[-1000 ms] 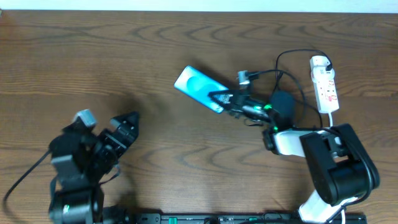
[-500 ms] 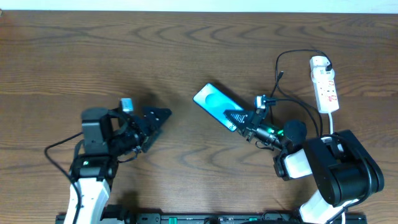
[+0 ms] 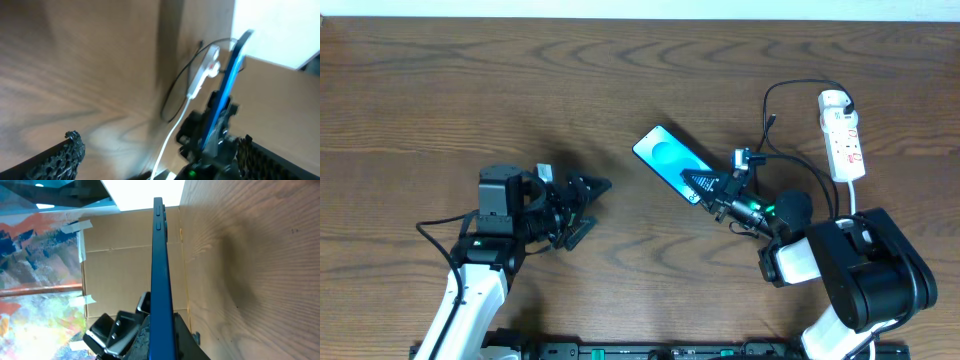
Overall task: Plug charger to phone and switch on socket
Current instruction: 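Bring the left gripper back and grasp the phone's other end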
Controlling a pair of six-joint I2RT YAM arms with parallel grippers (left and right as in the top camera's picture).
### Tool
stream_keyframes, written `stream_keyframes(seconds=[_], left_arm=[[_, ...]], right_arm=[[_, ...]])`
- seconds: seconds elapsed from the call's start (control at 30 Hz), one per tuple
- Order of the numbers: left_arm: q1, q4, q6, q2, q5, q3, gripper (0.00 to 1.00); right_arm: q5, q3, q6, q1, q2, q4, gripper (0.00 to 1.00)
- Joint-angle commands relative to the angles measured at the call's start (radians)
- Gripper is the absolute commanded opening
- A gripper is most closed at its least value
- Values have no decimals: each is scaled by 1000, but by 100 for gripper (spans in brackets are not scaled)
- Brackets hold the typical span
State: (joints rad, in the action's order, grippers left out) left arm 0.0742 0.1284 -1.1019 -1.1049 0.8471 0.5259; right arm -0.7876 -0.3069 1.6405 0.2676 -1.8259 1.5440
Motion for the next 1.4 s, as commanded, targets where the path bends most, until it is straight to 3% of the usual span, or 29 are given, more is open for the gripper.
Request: stream_keyframes(seconds=[0.0,0.17,0.33,0.53,0.73,1.2,1.37], left_arm=[[13,-82,-86,-1,-29,6,98],[71,-243,-86,-1,-39,6,99],[128,-247,-96,-3,-108,6,94],[179,-252,-213,-5,-172,6,94],[209,-315,-224,-5,-213,6,89],[245,-328,-311,-5,-299,6,67],[270,-328,-301,-5,-310,6,66]], right_arm=[[11,-19,49,25,8,5,1],[12,-19,208,69,8,-14,1],[49,-19,278,126,8,-14,1],[108,-19,312,192,8,-19,1],[131,-19,412,237,8,-18,1],[183,-19,411,278,8,2,1],[195,-19,411,284,8,19,1]])
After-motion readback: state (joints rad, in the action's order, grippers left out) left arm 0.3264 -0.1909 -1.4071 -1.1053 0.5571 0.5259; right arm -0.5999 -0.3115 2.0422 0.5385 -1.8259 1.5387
